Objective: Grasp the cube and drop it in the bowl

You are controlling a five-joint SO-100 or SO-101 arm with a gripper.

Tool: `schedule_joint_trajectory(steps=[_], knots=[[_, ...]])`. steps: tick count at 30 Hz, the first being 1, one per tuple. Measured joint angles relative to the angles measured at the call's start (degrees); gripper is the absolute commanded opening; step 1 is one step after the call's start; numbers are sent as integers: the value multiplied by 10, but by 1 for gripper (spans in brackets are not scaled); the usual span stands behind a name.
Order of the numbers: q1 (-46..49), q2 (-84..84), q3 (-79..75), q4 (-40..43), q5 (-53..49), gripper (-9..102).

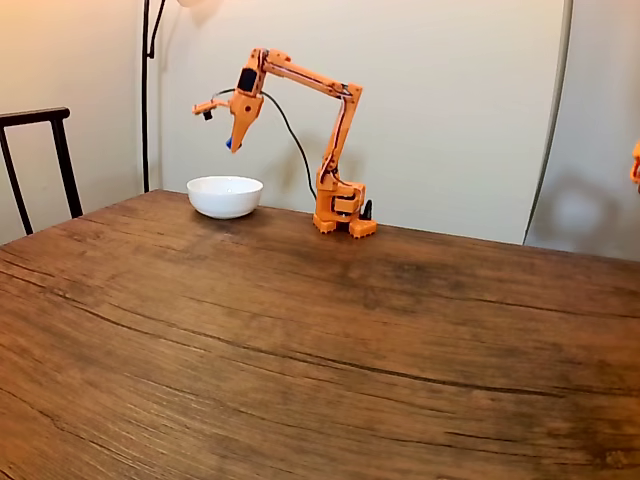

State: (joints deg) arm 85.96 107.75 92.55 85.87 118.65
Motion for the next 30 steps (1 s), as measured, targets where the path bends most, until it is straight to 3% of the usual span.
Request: schedule_joint_trajectory(steps=[10,15,20,25,30], knots=[[51,112,284,-238,50,6],[58,163,390,-318,51,23],[57,185,433,-333,51,31],[51,207,433,-330,51,30],[-1,246,408,-297,37,15]])
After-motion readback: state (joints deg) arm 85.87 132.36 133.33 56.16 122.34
